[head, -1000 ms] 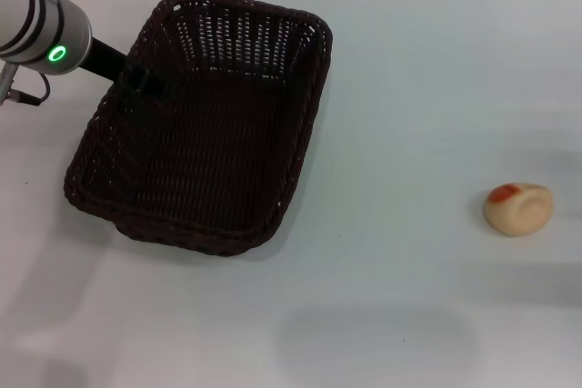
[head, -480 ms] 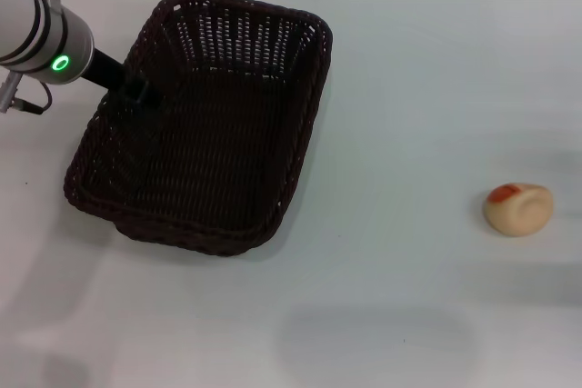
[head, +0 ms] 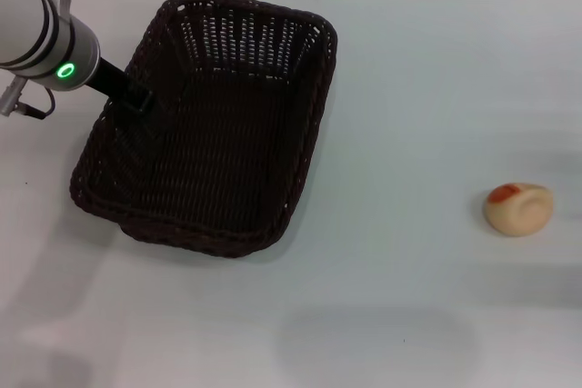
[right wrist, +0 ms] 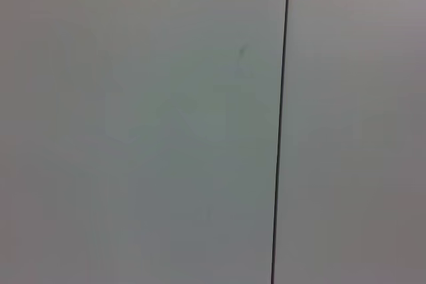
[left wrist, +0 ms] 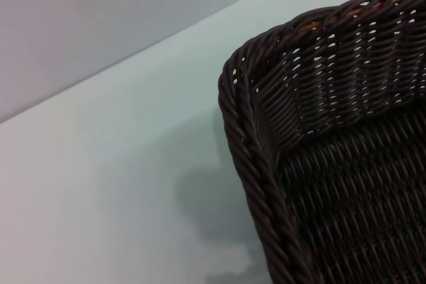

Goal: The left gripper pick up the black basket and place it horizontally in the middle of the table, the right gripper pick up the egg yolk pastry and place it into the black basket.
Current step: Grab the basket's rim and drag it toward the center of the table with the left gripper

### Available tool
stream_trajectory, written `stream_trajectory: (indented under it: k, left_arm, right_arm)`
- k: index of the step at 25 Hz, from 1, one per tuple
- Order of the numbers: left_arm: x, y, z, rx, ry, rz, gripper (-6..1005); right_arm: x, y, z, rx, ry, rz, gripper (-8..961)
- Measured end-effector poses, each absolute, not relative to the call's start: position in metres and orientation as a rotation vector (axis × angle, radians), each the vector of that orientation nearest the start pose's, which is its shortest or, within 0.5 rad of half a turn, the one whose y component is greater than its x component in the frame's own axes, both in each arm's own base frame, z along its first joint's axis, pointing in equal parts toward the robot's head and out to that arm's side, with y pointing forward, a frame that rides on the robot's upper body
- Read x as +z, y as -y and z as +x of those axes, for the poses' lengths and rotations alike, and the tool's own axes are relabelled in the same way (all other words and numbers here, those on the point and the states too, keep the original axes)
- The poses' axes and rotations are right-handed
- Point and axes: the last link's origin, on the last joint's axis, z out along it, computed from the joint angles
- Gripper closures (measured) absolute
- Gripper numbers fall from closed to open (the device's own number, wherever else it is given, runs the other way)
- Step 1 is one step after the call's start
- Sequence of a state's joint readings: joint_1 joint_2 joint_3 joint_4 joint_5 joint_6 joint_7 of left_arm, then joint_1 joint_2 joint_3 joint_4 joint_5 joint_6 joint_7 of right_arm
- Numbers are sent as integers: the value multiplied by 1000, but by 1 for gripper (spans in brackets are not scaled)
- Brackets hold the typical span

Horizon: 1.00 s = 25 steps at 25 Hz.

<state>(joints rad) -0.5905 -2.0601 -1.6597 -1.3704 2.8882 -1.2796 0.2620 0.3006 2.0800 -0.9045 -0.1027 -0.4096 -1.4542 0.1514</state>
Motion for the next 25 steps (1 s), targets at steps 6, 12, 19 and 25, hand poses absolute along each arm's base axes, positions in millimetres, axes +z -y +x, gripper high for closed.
stream_trajectory:
  k: [6, 12, 19, 25]
  left_arm:
    - [23, -396, -185, 443, 826, -2174, 667]
    - [16, -394, -180, 496, 701, -2238, 724]
    - [10, -396, -169, 502, 503, -2312, 728]
    - [-2, -403, -134, 388, 310, -2453, 729]
  right_arm:
    - [56, -277, 368, 663, -335, -1345, 259]
    - [57, -276, 368, 664, -330, -1343, 259]
    - [57, -276, 367, 667, -327, -1343, 259]
    - [58, -277, 366, 690, -334, -1342, 259]
